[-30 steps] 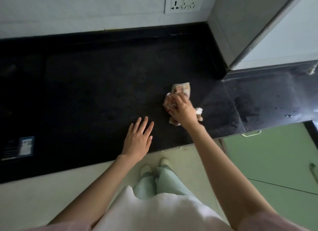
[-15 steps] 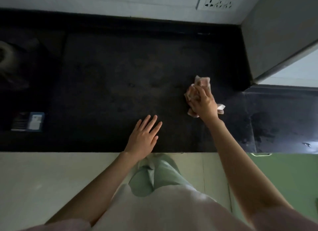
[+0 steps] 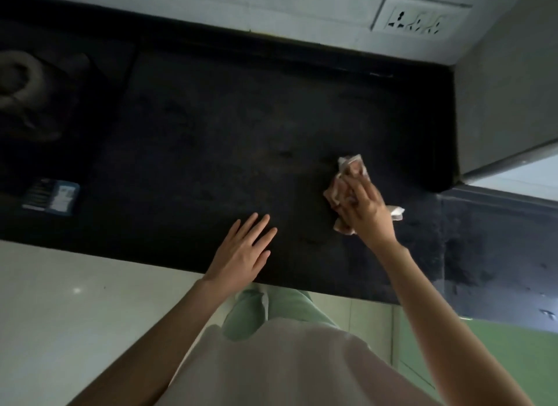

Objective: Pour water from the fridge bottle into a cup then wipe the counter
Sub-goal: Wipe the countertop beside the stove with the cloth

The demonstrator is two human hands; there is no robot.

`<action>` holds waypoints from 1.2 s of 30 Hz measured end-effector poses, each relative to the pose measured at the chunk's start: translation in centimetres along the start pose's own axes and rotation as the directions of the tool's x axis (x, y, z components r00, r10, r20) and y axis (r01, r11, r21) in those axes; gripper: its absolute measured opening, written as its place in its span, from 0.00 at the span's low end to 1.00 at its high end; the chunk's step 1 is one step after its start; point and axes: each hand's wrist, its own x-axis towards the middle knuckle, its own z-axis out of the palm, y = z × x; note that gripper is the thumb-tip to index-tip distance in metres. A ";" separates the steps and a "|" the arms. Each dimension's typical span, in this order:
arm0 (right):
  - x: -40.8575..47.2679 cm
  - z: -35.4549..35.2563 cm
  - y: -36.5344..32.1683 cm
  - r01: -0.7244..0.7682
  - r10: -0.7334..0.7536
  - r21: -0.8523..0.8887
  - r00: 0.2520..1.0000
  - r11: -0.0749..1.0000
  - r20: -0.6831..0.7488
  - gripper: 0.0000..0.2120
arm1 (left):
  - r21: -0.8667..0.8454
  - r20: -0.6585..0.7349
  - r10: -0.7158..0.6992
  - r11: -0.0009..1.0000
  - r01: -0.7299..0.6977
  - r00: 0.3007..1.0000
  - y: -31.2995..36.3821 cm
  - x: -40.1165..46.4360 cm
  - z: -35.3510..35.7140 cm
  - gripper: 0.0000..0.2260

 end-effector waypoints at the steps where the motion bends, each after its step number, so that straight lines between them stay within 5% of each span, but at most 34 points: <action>1: 2.0 -0.2 1.0 -0.062 0.062 -0.009 0.998 0.998 0.000 0.25 | -0.002 0.003 -0.013 1.000 0.013 1.000 0.1 0.0 0.0 0.23; 5: 10.4 1.5 -0.4 -0.151 0.151 -0.003 0.988 0.988 0.013 0.25 | 0.003 -0.021 -0.076 0.997 0.076 0.997 0.1 0.7 -0.5 0.22; 10: 12.1 5.4 -7.0 0.129 -0.132 0.032 0.987 0.991 0.087 0.24 | 0.041 -0.052 -0.181 0.982 0.183 0.982 -1.5 3.8 -2.0 0.23; 14: 6.1 4.2 -6.0 0.285 -0.291 0.059 0.947 0.957 0.140 0.24 | 0.030 -0.055 -0.254 0.966 0.256 0.966 -3.1 6.5 -3.1 0.24; 20: 8.9 -0.1 3.9 0.008 -0.008 0.020 1.000 1.000 -0.001 0.23 | 0.047 -0.017 -0.284 0.958 0.284 0.959 -4.6 9.0 -3.4 0.24; 24: 18.2 0.5 3.2 -0.196 0.196 0.014 0.981 0.980 0.004 0.26 | 0.058 -0.008 -0.285 0.957 0.285 0.959 -4.6 9.1 -3.2 0.25; 28: 22.0 3.7 -3.7 0.040 -0.045 0.046 0.992 0.998 0.115 0.24 | 0.067 -0.005 -0.269 0.961 0.269 0.963 -4.8 9.0 -3.1 0.25; 32: 16.0 4.8 -6.2 0.294 -0.296 0.042 0.935 0.955 0.195 0.28 | 0.055 -0.005 -0.268 0.962 0.268 0.963 -5.0 8.8 -3.0 0.25; 36: 11.0 2.1 -0.9 0.199 -0.205 0.066 0.974 0.978 0.093 0.25 | 0.037 -0.015 -0.268 0.963 0.268 0.963 -5.1 8.7 -2.7 0.25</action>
